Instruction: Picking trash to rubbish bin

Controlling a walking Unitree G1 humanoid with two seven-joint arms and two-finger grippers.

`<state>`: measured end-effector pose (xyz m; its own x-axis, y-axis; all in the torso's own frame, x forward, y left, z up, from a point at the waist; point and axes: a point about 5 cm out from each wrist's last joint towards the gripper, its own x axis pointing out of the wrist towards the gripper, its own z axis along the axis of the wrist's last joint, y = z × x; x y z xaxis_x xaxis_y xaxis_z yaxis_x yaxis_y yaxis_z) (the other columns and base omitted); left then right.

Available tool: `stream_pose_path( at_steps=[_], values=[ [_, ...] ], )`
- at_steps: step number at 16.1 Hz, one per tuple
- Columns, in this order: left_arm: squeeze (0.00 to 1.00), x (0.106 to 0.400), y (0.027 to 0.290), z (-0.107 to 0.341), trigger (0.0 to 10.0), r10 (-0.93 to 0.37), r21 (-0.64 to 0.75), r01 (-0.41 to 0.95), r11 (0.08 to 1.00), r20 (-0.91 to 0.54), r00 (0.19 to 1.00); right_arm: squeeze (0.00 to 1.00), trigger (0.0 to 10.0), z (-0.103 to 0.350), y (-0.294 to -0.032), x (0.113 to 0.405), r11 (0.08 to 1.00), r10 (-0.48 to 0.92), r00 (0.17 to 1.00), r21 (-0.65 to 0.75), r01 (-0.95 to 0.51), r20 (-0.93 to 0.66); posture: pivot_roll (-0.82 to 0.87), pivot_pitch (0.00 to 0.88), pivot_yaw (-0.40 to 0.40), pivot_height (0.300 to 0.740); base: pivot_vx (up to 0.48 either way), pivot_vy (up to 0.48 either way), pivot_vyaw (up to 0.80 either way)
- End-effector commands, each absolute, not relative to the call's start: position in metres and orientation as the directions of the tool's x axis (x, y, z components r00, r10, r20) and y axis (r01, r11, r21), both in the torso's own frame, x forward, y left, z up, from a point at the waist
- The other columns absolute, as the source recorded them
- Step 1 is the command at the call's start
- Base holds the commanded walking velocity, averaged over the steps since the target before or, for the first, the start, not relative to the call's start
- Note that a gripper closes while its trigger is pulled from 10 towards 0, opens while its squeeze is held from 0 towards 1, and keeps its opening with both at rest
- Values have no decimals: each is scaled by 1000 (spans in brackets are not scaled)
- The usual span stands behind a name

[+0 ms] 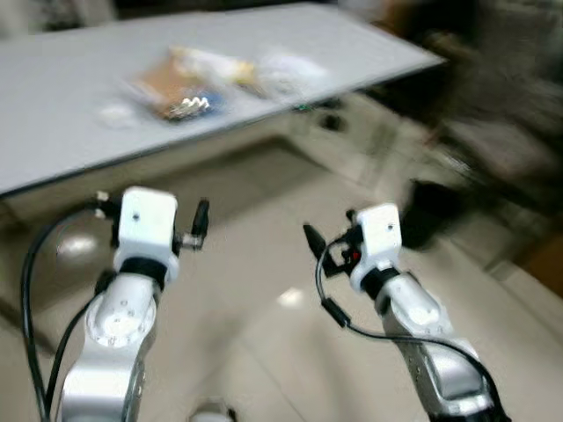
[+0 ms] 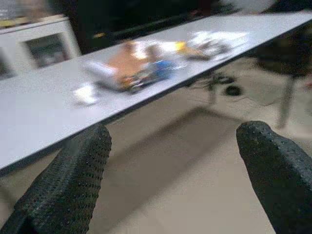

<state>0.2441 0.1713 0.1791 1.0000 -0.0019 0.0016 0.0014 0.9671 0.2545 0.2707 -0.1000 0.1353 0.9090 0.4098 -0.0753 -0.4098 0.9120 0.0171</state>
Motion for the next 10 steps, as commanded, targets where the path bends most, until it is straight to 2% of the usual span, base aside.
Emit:
stream_pose_path(
  at_steps=[1,5,10],
  values=[
    [0,247,169,182,10000,-7,261,5,965,6,1000,0,10000,138,-104,273,920,393,918,9,-393,-57,37,74,-86,740,334,0,494],
    [0,251,171,183,10000,-7,274,6,962,4,1000,0,10000,141,-105,275,925,380,924,7,-380,-40,37,67,-83,740,337,0,483],
    [0,246,172,156,10000,-4,287,23,958,-69,998,0,10000,154,-124,286,957,289,956,-23,-288,54,23,52,-78,740,340,0,0]
  ],
)
